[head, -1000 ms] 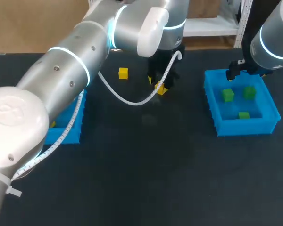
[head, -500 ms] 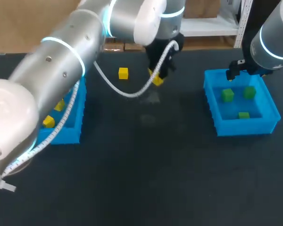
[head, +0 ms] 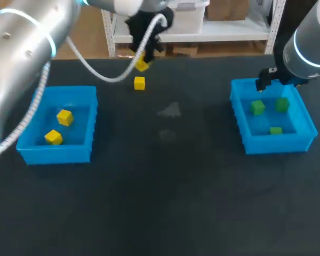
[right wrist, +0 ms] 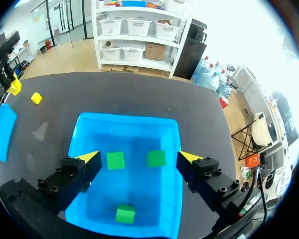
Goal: Put the green cubes in the right bin and the yellow cubes in the left bin.
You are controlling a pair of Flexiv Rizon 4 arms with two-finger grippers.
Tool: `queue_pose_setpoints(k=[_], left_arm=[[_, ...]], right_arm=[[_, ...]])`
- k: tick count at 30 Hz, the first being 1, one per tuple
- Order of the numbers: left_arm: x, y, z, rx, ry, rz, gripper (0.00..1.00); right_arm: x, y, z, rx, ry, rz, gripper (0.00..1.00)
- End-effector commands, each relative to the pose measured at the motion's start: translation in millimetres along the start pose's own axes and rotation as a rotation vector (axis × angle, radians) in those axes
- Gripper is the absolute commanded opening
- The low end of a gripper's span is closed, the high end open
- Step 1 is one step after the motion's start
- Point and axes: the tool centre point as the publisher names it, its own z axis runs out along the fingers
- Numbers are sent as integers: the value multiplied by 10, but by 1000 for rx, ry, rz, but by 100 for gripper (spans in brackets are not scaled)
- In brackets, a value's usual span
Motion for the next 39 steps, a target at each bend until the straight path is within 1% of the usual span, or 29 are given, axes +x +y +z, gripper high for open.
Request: queue_pose_setpoints(k=[1, 6, 12, 17, 21, 25, 29, 33, 34, 35, 36, 37, 38, 39], left_arm=[[674, 159, -2, -8, -114, -40, 0], [1030, 393, 119, -19, -76, -107, 0], [1422, 538, 155, -18, -52, -185, 0], [1737, 602, 161, -21, -41, -227, 0], [1937, 574, 157, -22, -44, -251, 0], [2097, 501, 247, -4, -27, -275, 0], [2199, 412, 351, 23, -23, -312, 0], [2250, 334, 414, 37, -29, -338, 0], [2257, 320, 434, 36, -29, -338, 2], [2263, 310, 452, 36, -29, -337, 22], [2263, 308, 457, 36, -27, -337, 48], [2262, 306, 459, 35, -24, -335, 89], [2255, 306, 461, 32, -24, -330, 100], [2231, 325, 462, 22, -27, -320, 100]], right_arm=[[13, -1, -4, 2, -5, 1, 100], [13, -1, -4, 2, -5, 1, 100], [13, -1, -4, 2, -5, 1, 100], [13, -1, -4, 2, -5, 1, 100], [13, -1, -4, 2, -5, 1, 100], [13, -1, -4, 2, -5, 1, 100], [13, -1, -4, 2, -5, 1, 100], [13, -1, -4, 2, -5, 1, 100], [13, -1, -4, 2, -5, 1, 100], [13, -1, -4, 2, -5, 1, 100], [13, -1, -4, 2, -5, 1, 100], [13, -1, -4, 2, -5, 1, 100], [13, -1, -4, 2, -5, 1, 100], [13, -1, -4, 2, -5, 1, 100]])
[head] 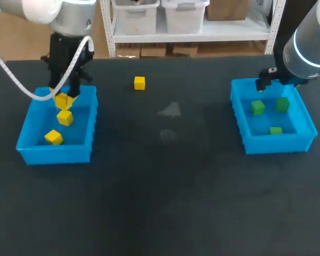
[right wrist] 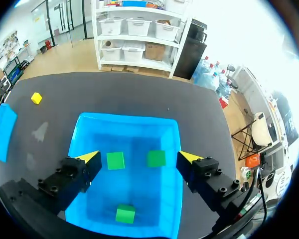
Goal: Put the green cubes in the right bin and the yellow cubes in the left bin.
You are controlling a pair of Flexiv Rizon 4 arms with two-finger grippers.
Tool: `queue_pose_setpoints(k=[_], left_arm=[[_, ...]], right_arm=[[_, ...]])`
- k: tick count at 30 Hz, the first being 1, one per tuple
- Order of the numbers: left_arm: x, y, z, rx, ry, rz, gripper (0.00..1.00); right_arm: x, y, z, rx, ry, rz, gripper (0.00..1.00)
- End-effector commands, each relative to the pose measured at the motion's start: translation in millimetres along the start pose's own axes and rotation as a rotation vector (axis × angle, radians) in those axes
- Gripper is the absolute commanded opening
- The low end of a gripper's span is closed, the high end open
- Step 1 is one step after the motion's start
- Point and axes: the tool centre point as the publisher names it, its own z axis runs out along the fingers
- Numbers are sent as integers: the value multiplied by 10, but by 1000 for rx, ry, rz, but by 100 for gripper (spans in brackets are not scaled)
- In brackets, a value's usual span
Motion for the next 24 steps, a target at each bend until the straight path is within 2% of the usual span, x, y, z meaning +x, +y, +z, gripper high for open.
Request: queue_pose_setpoints(k=[1, 4, 9, 15, 18, 21, 24], left_arm=[[15, 1, -1, -18, -371, 18, 100], [-101, 14, -120, -25, -399, 50, 100], [-384, -81, -358, -35, -454, 191, 100], [-818, -247, -577, -80, -457, 311, 100], [-991, -335, -651, -51, -443, 317, 100], [-1114, -442, -705, -43, -451, 378, 100], [-1234, -583, -726, -30, -449, 520, 100]], right_arm=[[13, -1, -4, 2, -5, 1, 100], [13, -1, -4, 2, -5, 1, 100], [13, -1, -4, 2, -5, 1, 100], [13, -1, -4, 2, -5, 1, 100], [13, -1, -4, 2, -5, 1, 100], [13, -1, -4, 2, -5, 1, 100], [13, -1, -4, 2, -5, 1, 100]])
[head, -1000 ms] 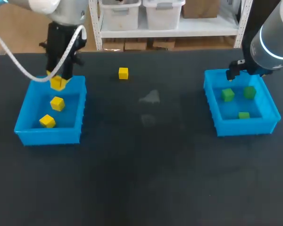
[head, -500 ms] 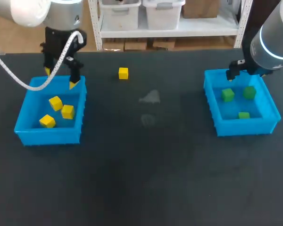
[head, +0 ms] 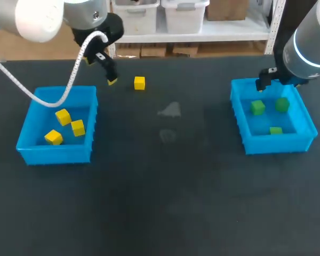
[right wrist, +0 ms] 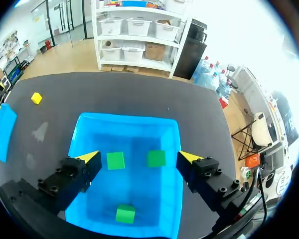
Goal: Put the green cubes in the right bin and the yellow cubes in the left bin.
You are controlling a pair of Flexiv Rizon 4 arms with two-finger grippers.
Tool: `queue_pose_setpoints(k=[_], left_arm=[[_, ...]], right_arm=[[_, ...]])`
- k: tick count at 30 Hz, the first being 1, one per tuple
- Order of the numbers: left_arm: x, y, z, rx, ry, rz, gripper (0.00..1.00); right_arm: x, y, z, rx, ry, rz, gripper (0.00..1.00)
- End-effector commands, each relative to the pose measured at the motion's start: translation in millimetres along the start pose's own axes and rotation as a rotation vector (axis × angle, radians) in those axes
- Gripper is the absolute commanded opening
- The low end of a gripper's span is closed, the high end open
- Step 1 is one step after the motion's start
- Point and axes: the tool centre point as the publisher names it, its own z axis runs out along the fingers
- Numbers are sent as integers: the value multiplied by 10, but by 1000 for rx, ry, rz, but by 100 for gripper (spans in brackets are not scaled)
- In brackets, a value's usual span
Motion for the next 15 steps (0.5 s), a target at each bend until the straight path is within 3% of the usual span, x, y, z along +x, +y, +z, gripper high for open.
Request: queue_pose_setpoints(k=[1, 12, 15], left_arm=[[-282, 3, 109, 61, 49, 152, 100], [-722, -101, 344, 139, 38, 414, 100], [-792, -104, 442, 158, 36, 428, 100]], right_arm=[[12, 0, -4, 1, -5, 1, 100], [12, 0, -4, 1, -5, 1, 100], [12, 0, -4, 1, -5, 1, 100]])
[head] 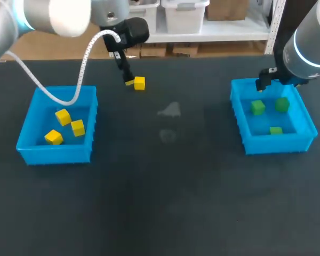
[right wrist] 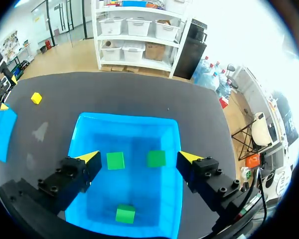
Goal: Put the green cubes in the right bin and the yellow cubes in the left bin.
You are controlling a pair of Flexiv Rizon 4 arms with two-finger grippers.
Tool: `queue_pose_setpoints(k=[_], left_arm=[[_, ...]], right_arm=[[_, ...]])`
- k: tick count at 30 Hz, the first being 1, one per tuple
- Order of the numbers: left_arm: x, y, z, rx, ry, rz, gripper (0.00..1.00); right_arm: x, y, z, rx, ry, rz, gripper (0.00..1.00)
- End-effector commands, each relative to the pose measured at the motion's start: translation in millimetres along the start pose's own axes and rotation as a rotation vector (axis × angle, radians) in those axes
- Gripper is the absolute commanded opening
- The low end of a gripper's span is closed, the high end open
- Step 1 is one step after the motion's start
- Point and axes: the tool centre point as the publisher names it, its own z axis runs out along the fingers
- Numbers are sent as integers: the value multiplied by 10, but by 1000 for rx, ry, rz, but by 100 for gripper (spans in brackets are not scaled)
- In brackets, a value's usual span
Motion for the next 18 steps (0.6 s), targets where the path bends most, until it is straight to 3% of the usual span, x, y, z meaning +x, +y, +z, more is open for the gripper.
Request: queue_pose_setpoints(k=[1, 18], left_arm=[[-183, 141, 163, 82, 50, 23, 100], [-255, 189, 519, 115, 46, 128, 100]], right_arm=[[13, -1, -4, 2, -4, 1, 100], [13, -1, -4, 2, -4, 1, 100]])
